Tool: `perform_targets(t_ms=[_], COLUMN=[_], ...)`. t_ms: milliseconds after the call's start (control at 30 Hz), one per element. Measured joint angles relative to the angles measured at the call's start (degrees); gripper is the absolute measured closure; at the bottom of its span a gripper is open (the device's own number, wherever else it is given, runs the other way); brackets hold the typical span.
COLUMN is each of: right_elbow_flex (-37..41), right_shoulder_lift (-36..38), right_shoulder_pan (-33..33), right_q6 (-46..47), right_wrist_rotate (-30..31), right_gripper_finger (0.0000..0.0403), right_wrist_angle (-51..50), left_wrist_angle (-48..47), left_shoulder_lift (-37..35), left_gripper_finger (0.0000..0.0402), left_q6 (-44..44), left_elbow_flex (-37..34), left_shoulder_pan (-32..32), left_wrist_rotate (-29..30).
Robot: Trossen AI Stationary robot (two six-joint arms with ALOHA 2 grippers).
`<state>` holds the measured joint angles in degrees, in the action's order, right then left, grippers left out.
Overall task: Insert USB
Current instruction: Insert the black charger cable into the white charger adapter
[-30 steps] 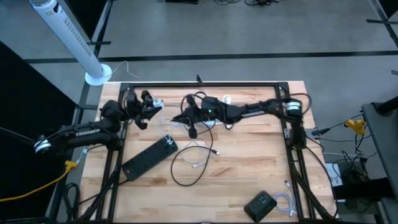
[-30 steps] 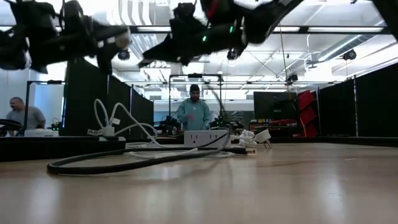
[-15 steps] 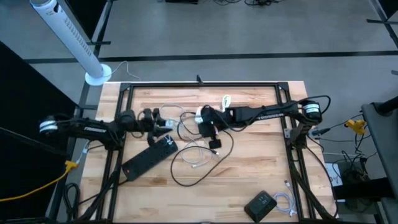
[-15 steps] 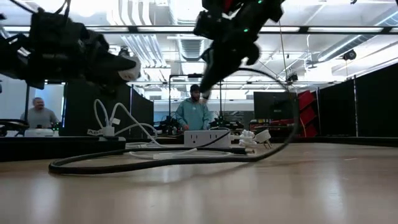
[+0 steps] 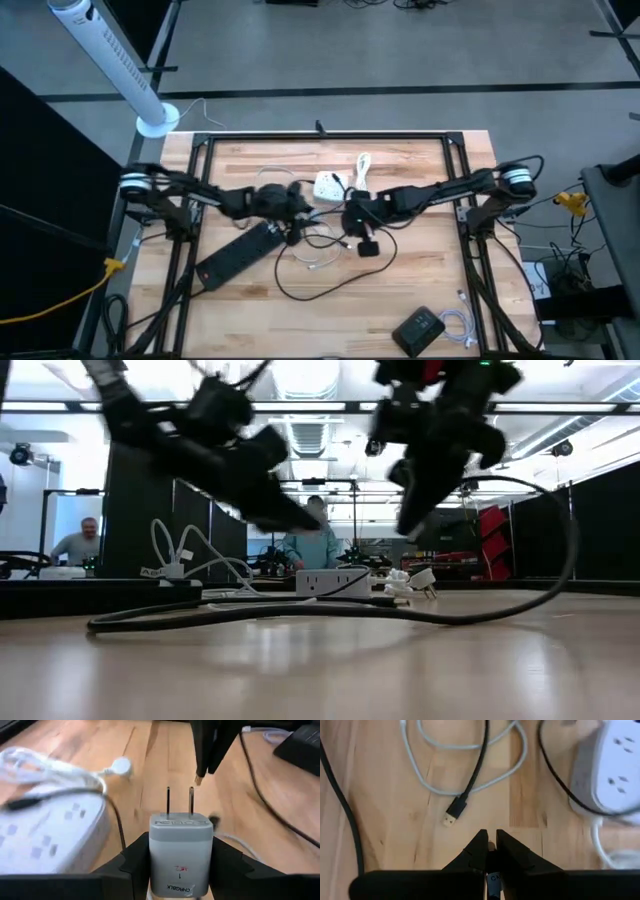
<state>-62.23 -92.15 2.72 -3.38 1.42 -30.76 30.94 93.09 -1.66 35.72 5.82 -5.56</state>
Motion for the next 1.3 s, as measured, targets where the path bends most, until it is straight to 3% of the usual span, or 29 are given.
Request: perform_targets(t_ms=[200, 367, 700, 933, 1300], right_elbow_flex=[11.51, 18.09, 26.04, 26.04, 26.04], right_shoulder_lift=[10.73, 17.22, 14.68, 13.99, 13.39], right_shoulder_pan=[0.64, 2.46, 2.54, 2.54, 2.52], right_q6=[8.74, 12.39, 14.86, 13.85, 12.76], right_wrist_rotate=[1.78, 9.04, 8.5, 3.64, 3.06], right_gripper_finger=[0.0389, 0.0389, 0.0389, 0.0389, 0.0389], right_wrist_angle=[7.07, 8.85, 12.61, 15.22, 17.62], left_wrist_angle=[0.47, 0.41, 9.84, 9.14, 7.08], left_shoulder_lift=[13.94, 24.03, 37.28, 40.65, 40.53], left_gripper_finger=[0.0258, 0.0258, 0.0258, 0.0258, 0.0258], left_q6=[4.19, 5.86, 5.33, 5.01, 5.32], left_elbow_flex=[16.0, 23.57, 31.72, 35.8, 36.17], left_shoulder_pan=[-0.16, -0.15, -0.55, -0.65, -0.65], left_wrist_rotate=[-11.6, -11.67, -13.07, -13.01, -13.41])
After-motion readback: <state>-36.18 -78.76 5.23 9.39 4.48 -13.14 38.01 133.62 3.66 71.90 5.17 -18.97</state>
